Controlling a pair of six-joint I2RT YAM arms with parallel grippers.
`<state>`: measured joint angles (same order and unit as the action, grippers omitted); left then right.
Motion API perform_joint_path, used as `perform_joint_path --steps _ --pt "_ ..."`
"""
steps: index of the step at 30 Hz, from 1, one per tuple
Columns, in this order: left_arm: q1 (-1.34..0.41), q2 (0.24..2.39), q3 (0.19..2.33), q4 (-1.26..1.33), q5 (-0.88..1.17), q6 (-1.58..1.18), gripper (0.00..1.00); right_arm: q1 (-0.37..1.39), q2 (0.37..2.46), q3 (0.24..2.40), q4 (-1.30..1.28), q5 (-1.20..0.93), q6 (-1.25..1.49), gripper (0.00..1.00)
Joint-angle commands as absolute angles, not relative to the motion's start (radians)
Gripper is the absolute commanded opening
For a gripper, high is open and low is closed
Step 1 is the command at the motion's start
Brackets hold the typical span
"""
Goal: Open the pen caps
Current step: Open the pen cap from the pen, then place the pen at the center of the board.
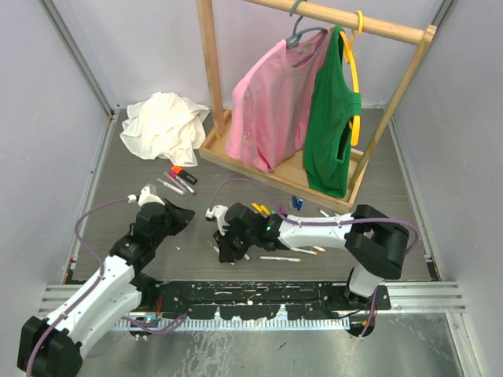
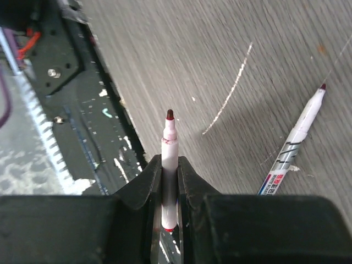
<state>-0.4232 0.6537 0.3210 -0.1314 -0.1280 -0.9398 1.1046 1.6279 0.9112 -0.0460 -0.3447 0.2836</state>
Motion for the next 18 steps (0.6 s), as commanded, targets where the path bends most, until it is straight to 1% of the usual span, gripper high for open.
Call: perform_joint_path --steps 1,8,18 --pt "-0.42 0.708 0.338 -0.241 -0.163 -1.03 0.0 1.141 1.649 0.975 -0.081 -0.079 0.348 0.01" --pt "-0.42 0.78 0.321 -0.176 -0.123 -1.053 0.0 1.142 1.745 1.034 -0.136 -0.042 0.372 0.1" --pt "-0.419 0.752 0.289 -0.159 -0.124 -1.068 0.0 1.147 1.794 1.062 -0.18 0.056 0.362 0.13"
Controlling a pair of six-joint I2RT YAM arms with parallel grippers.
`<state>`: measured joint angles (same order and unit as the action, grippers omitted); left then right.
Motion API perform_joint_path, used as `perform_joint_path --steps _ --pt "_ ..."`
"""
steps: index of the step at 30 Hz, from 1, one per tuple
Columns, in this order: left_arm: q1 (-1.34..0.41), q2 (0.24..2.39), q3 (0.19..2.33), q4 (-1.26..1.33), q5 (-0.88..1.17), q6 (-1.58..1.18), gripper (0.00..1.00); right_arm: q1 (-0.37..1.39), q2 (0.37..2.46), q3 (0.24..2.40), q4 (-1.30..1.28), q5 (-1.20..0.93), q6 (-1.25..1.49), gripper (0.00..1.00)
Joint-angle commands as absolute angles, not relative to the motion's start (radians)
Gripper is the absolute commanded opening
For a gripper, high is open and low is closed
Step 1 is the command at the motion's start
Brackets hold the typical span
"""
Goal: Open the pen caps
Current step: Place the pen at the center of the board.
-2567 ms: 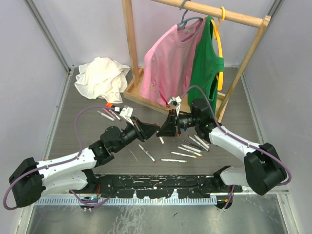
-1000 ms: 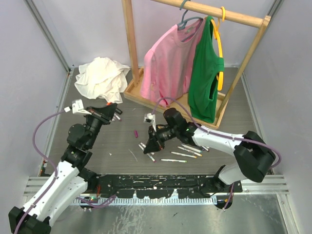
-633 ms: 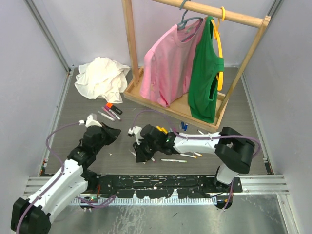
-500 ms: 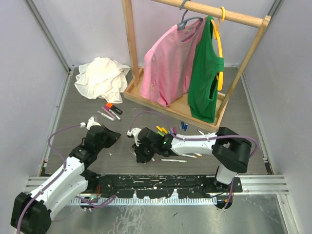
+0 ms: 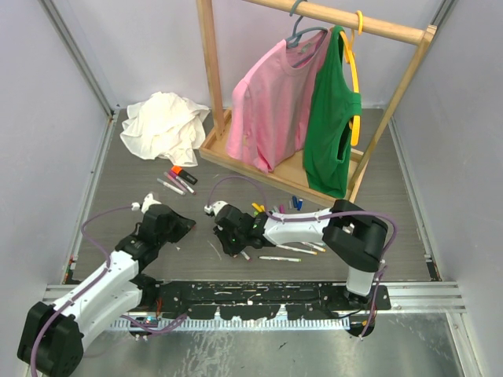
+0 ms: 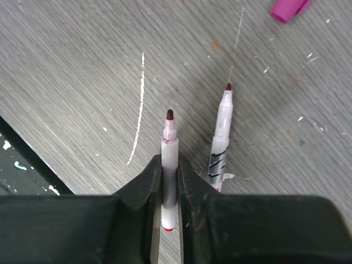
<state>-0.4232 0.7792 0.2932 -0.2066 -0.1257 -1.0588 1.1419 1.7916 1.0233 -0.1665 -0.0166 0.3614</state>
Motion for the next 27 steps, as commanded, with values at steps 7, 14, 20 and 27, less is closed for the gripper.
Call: perform_joint_path --steps 7,14,20,27 --pt "-0.419 0.744 0.286 -0.163 -0.123 -1.069 0.0 1.158 1.841 1.085 -0.217 0.063 0.349 0.2" --pt "-0.419 0.754 0.281 -0.149 -0.115 -1.072 0.0 1.163 1.845 1.091 -0.228 0.077 0.34 0.28" --pt "-0.419 0.773 0.281 -0.122 -0.1 -1.075 0.0 1.163 1.844 1.099 -0.235 0.052 0.333 0.32" --pt "-0.42 0.839 0.287 -0.06 -0.061 -1.076 0.0 1.163 1.799 1.126 -0.239 -0.006 0.292 0.34"
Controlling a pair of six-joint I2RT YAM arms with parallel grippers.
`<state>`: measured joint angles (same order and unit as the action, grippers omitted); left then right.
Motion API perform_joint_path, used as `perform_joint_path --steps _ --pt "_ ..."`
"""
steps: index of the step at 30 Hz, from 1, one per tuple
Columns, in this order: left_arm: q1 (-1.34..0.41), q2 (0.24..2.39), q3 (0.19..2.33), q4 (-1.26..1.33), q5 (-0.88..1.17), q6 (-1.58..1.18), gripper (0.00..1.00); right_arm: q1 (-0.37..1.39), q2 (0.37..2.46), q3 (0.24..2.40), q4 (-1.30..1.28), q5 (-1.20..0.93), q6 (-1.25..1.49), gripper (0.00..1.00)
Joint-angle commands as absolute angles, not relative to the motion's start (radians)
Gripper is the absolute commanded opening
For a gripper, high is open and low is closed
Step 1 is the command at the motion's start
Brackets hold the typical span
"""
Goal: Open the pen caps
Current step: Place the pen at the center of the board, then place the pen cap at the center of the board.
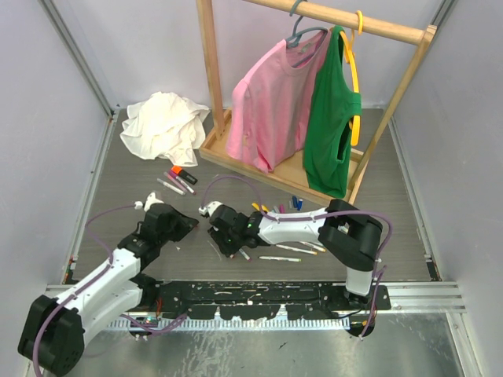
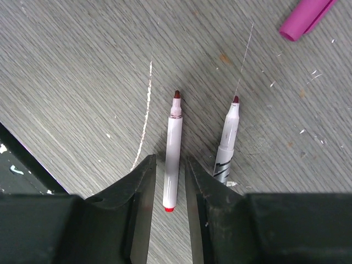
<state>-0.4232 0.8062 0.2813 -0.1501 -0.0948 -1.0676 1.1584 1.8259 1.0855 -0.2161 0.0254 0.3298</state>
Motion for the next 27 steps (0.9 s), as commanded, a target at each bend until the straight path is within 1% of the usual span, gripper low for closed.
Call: perform_joint_path --steps 1,7,13,16,19,23,27 --pt "-0.419 0.85 0.289 -0.053 -0.058 -1.076 0.0 1.163 1.789 1.131 -0.238 -0.012 0.282 0.35" --pt "-0.42 0.934 0.307 0.003 -0.034 -1.066 0.0 1.163 1.73 1.14 -0.226 -0.027 0.242 0.39" --pt "-0.421 1.042 0.342 0.046 -0.002 -1.058 0.0 1.155 1.665 1.147 -0.226 -0.032 0.198 0.4" --pt "-0.42 1.118 0.381 0.024 0.012 -1.056 0.0 1.132 1.616 1.143 -0.226 -0.065 0.158 0.4" --pt "-0.42 1.189 0.441 -0.031 0.022 -1.055 0.01 1.09 1.579 1.14 -0.245 -0.137 0.079 0.41" --pt "-0.424 1.261 0.496 -0.086 0.036 -1.056 0.02 0.998 1.541 1.157 -0.325 -0.287 -0.071 0.4" --pt "-0.44 1.333 0.527 -0.112 0.019 -1.059 0.12 0.882 1.507 1.161 -0.408 -0.519 -0.202 0.39"
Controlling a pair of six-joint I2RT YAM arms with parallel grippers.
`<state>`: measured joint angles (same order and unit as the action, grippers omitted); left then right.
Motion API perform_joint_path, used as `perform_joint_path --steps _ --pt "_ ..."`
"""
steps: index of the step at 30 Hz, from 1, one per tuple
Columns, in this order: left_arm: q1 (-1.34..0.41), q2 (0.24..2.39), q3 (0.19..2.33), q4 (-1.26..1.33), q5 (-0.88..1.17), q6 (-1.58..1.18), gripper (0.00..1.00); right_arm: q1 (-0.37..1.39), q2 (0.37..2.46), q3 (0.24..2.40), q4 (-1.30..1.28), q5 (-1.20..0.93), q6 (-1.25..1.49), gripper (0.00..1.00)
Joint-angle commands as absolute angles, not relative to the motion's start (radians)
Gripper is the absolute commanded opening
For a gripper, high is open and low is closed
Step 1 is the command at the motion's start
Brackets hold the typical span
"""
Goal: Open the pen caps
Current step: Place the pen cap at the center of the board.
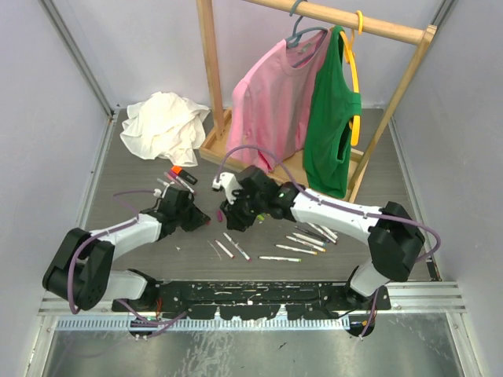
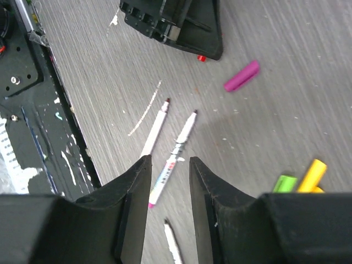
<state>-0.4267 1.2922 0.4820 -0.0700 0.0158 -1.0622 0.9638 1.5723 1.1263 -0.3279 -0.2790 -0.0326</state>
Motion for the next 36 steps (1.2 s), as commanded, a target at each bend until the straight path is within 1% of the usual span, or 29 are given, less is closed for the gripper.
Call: perform_joint_path --steps 1,5,11,18,21,25,27,31,32,36 --pt "-0.445 1.34 0.534 -0.117 0.013 -1.059 0.13 0.867 1.493 1.153 -0.412 -0.547 -0.216 0.39" --pt "-0.455 1.372 0.553 -0.124 0.011 -1.052 0.19 0.84 1.462 1.143 -0.413 -0.579 -0.23 0.39" --pt "-0.462 1.385 0.565 -0.144 0.007 -1.045 0.33 0.829 1.469 1.141 -0.417 -0.588 -0.242 0.39" --pt "-0.463 1.282 0.558 -0.193 -0.029 -1.033 0.38 0.822 1.468 1.147 -0.435 -0.597 -0.268 0.39" --pt "-0.462 1.189 0.561 -0.208 -0.055 -1.0 0.42 0.819 1.464 1.148 -0.441 -0.608 -0.279 0.39" --pt "-0.46 1.089 0.564 -0.175 -0.084 -0.898 0.52 0.816 1.463 1.15 -0.453 -0.631 -0.3 0.39" --pt "-0.459 1.044 0.56 -0.132 -0.098 -0.819 0.65 0.815 1.464 1.152 -0.463 -0.641 -0.315 0.39" --pt "-0.438 1.013 0.558 -0.098 -0.21 -0.754 0.92 0.809 1.459 1.152 -0.469 -0.641 -0.329 0.39" --pt "-0.431 1.012 0.561 -0.093 -0.24 -0.748 0.93 0.808 1.458 1.152 -0.469 -0.64 -0.33 0.39" --pt "-0.391 1.057 0.614 -0.137 -0.344 -0.756 0.93 0.801 1.457 1.15 -0.471 -0.637 -0.337 0.39"
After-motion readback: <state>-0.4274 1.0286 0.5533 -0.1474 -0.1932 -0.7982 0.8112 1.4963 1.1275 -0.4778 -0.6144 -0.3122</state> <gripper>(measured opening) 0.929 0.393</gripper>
